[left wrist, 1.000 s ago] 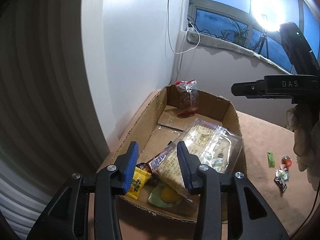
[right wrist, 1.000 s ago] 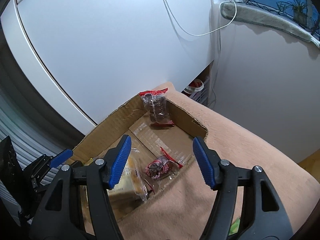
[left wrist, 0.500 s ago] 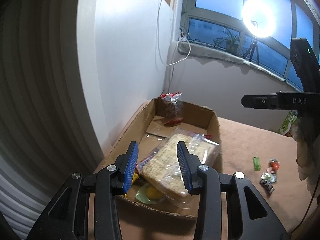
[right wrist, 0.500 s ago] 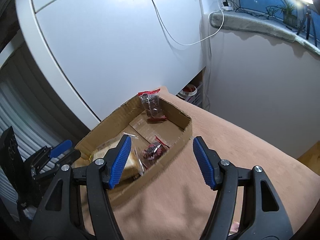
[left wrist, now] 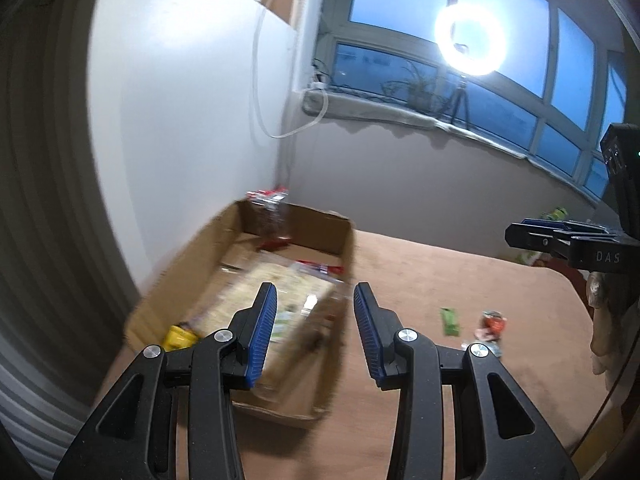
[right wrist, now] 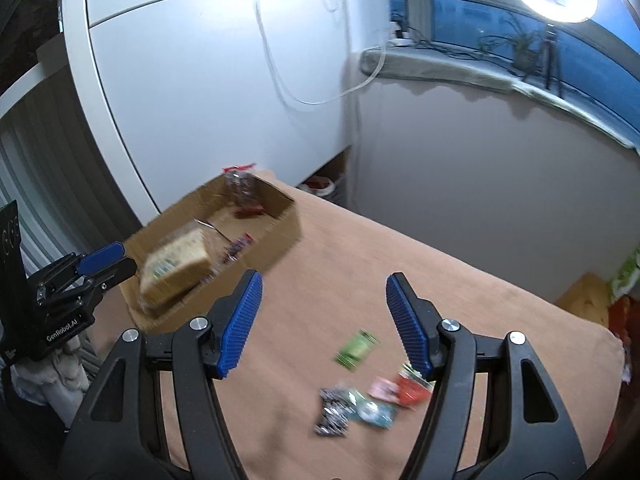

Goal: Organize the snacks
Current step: 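Move both open tools back over the remaining snacks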

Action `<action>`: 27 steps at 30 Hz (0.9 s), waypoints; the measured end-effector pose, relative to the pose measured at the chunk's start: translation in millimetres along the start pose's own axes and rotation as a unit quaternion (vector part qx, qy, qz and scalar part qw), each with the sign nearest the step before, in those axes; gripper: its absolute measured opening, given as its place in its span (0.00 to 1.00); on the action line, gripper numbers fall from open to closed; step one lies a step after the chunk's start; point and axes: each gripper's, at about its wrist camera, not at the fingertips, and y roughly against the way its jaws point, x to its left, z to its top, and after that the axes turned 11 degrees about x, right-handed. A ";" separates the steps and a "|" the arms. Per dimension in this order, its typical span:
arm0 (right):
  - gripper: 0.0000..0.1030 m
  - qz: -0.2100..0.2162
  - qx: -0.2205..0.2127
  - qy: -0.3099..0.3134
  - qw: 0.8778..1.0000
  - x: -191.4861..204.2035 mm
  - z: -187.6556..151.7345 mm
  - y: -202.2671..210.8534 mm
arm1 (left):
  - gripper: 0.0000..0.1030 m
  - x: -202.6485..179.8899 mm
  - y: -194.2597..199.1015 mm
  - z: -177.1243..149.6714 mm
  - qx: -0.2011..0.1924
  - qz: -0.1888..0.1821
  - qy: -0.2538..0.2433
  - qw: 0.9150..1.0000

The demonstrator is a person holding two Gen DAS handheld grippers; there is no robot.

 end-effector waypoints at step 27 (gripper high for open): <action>0.65 -0.017 0.102 -0.050 0.993 -89.2 -86.9 -62.7 | 0.37 -130.5 -69.1 -56.4 0.131 -0.127 -0.077 0.980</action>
